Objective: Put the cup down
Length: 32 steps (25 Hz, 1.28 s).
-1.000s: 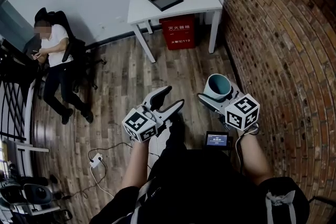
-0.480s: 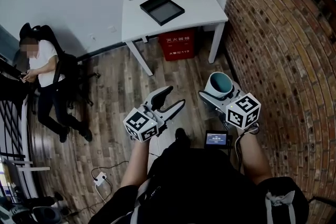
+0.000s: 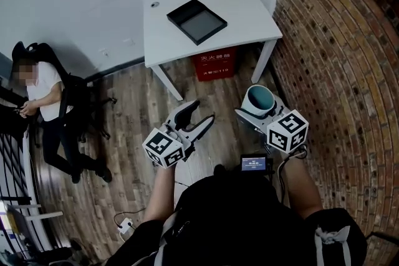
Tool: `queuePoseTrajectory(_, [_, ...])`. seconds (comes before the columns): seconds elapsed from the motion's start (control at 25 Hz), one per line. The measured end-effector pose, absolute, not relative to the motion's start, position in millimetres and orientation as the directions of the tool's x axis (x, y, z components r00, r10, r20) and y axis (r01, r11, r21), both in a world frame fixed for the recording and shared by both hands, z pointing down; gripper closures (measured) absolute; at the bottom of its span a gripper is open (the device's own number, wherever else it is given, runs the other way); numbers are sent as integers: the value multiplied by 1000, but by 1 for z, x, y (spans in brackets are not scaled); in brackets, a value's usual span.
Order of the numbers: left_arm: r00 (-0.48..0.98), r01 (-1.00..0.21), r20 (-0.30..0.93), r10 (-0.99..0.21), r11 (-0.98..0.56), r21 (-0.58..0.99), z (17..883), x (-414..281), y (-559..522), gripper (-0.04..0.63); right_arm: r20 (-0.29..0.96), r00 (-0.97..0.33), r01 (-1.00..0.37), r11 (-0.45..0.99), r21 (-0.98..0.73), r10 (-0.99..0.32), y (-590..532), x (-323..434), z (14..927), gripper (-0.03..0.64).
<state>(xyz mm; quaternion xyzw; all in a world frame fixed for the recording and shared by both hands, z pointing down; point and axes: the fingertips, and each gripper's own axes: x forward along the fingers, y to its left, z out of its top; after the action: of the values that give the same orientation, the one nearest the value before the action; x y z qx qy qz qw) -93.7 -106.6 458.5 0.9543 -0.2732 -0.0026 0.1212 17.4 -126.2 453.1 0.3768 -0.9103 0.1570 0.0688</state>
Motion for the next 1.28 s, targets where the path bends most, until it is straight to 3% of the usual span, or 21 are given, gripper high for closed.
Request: queuePoseTrajectory(1.28, [741,-665,90,-665,-710,230,459,-79,-475,330,199,-827,-562,781,-271,-526,-513,23,458,221])
